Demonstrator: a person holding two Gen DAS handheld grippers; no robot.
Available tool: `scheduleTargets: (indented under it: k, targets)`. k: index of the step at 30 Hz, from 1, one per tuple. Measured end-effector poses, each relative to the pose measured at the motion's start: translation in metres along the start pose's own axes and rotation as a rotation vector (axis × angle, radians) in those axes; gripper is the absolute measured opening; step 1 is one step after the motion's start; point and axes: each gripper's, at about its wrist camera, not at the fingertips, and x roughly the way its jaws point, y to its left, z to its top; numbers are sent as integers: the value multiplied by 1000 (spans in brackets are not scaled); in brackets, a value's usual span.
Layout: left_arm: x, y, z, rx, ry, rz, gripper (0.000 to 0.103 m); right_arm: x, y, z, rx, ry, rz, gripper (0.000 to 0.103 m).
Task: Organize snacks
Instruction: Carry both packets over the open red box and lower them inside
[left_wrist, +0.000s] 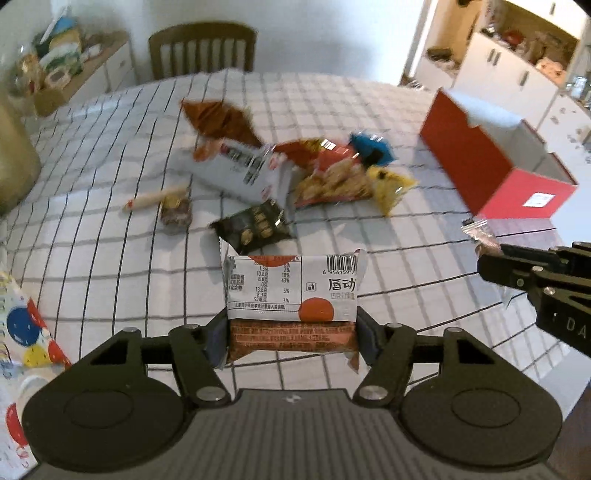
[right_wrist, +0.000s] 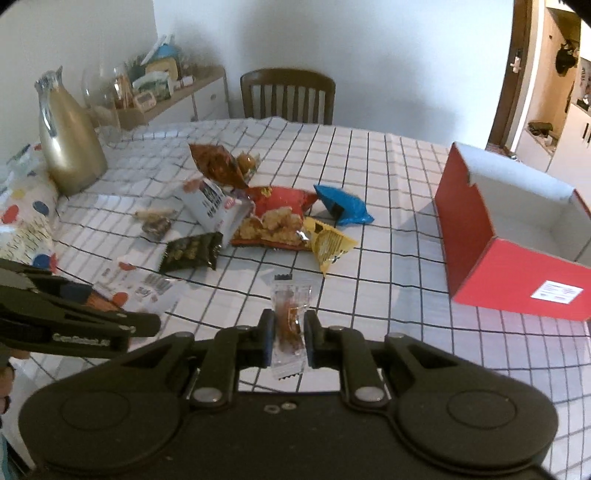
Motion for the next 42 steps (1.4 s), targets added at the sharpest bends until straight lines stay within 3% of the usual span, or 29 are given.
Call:
scheduleTargets:
  k: [10, 20, 29, 42]
  targets:
    - [-46, -35, 25, 81, -117, -104, 67, -61, 2, 9, 38, -83, -70, 15]
    - [-57, -91, 69, 138, -191, -150, 67, -95, -38, 28, 79, -165, -125, 15]
    - [-32, -176, 113, 172, -211, -147, 67, -97, -118, 44, 80, -194, -146, 15]
    - [42, -280, 172, 153, -148, -71, 67, -62, -247, 66, 81, -161, -143, 15]
